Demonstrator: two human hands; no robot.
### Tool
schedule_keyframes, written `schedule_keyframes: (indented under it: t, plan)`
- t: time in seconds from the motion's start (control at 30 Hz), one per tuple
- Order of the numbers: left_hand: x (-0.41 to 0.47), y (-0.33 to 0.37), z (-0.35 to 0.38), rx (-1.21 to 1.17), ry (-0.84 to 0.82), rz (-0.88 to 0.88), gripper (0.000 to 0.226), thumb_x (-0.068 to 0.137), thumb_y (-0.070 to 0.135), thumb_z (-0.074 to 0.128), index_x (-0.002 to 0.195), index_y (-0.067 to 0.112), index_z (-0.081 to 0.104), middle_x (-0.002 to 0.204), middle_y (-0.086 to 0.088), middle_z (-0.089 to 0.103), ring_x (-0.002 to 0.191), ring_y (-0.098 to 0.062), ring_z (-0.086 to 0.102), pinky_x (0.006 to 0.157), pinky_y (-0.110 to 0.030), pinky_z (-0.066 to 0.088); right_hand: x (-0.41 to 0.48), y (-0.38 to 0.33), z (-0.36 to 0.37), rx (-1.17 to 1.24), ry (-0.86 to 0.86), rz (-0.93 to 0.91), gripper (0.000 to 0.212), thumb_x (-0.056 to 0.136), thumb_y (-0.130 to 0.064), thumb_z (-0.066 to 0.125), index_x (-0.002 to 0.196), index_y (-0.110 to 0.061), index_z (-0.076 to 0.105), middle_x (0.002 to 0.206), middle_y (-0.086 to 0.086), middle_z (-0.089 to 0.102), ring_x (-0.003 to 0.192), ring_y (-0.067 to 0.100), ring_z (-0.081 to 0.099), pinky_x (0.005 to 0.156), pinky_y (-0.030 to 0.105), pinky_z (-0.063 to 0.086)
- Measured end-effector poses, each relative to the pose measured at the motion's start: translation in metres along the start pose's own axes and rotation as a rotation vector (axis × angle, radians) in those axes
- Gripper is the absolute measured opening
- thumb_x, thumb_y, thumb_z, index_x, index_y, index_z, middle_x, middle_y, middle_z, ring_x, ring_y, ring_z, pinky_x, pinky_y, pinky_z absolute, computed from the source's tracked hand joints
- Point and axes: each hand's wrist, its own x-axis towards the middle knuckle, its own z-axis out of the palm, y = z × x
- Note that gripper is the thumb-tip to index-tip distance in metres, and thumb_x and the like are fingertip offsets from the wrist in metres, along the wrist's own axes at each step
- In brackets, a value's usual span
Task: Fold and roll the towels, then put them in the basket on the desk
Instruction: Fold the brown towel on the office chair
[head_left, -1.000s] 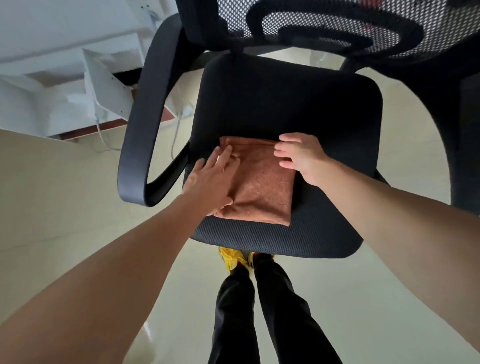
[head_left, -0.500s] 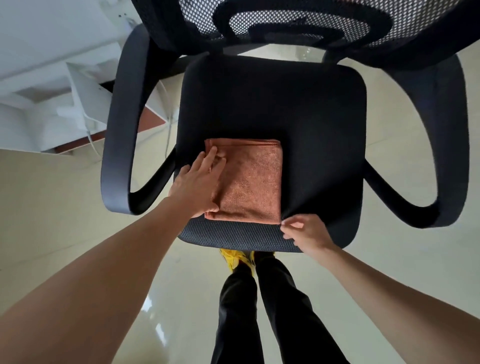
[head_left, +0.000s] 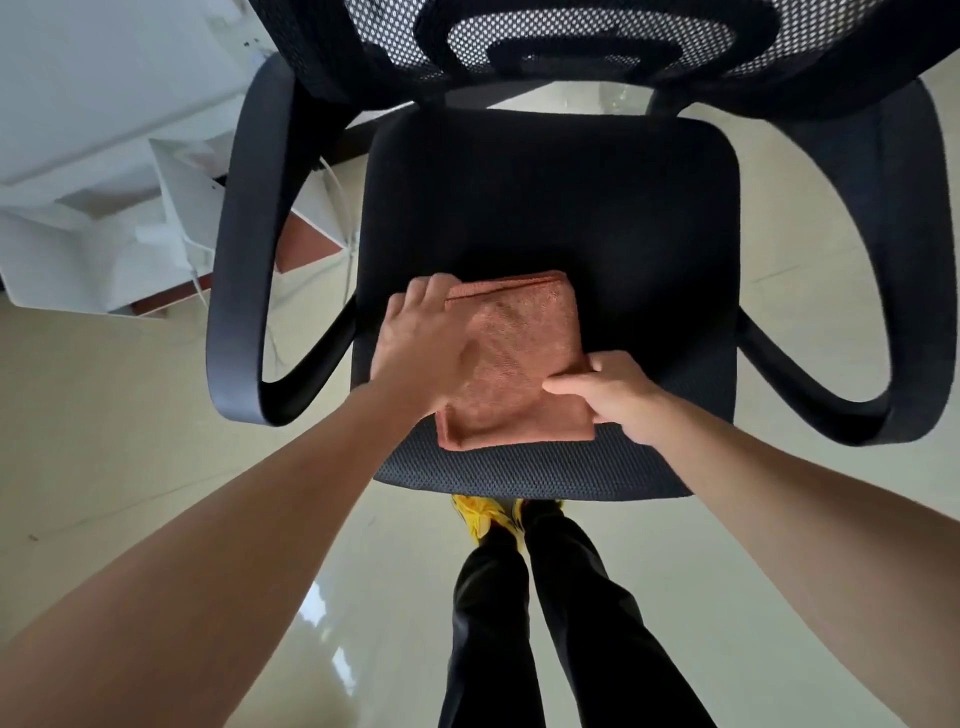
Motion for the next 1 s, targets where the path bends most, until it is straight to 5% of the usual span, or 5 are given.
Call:
schedule_keyframes:
  t: [0.27,0.57,0.67,0.83,1.0]
  plan:
    - [0.048,0.051,0.009,-1.044,-0.468,-0.595,0.032,0.096,-0.001,0.042,0.125,-0.001,0.056,0.123,-0.023,0.062,0.110,-0.035,0.062,0.091,-0.040,0.054,-0.010,0.017,-0.059,-0.040,0.115,-0.057,0.038,0.077,-0.030,0.077,0.106,-0.012,0.061,0.098,0.000,0.066,0.088,0.014,0.061,0.069,0.027,0.047]
    - [0.049,0.031,-0.005,-1.498,-0.522,-0.866,0.068,0.089,0.067,0.037,0.116,0.007,0.054,0.109,-0.021,0.065,0.099,-0.036,0.066,0.088,-0.049,0.054,-0.054,0.054,0.002,-0.868,0.509,-0.801,0.057,0.078,-0.018,0.073,0.128,-0.017,0.046,0.105,0.005,0.056,0.088,0.022,0.059,0.055,0.037,0.057]
    - [0.050,0.029,-0.013,-1.442,-0.558,-0.786,0.058,0.084,0.062,0.054,0.114,0.013,0.056,0.105,-0.013,0.067,0.097,-0.029,0.067,0.083,-0.045,0.055,-0.066,0.067,0.017,-0.953,0.437,-0.834,0.064,0.080,-0.024,0.067,0.139,-0.018,0.042,0.121,0.007,0.053,0.098,0.024,0.056,0.063,0.037,0.057]
    - [0.049,0.019,-0.007,-1.036,-0.406,-0.580,0.043,0.075,-0.008,0.068,0.110,0.017,0.065,0.109,-0.014,0.061,0.099,-0.028,0.063,0.076,-0.039,0.059,-0.079,0.079,0.031,-0.952,0.340,-0.905,0.058,0.082,-0.028,0.064,0.136,-0.020,0.046,0.132,0.006,0.051,0.111,0.024,0.053,0.076,0.039,0.055]
    - [0.042,0.002,0.016,-0.752,-0.220,-0.512,0.044,0.073,-0.008,0.065,0.104,0.023,0.066,0.101,-0.005,0.064,0.095,-0.022,0.061,0.077,-0.032,0.054,-0.069,0.079,0.043,-0.940,0.214,-0.920,0.039,0.084,-0.024,0.059,0.122,-0.019,0.059,0.114,0.001,0.055,0.102,0.020,0.054,0.073,0.036,0.054]
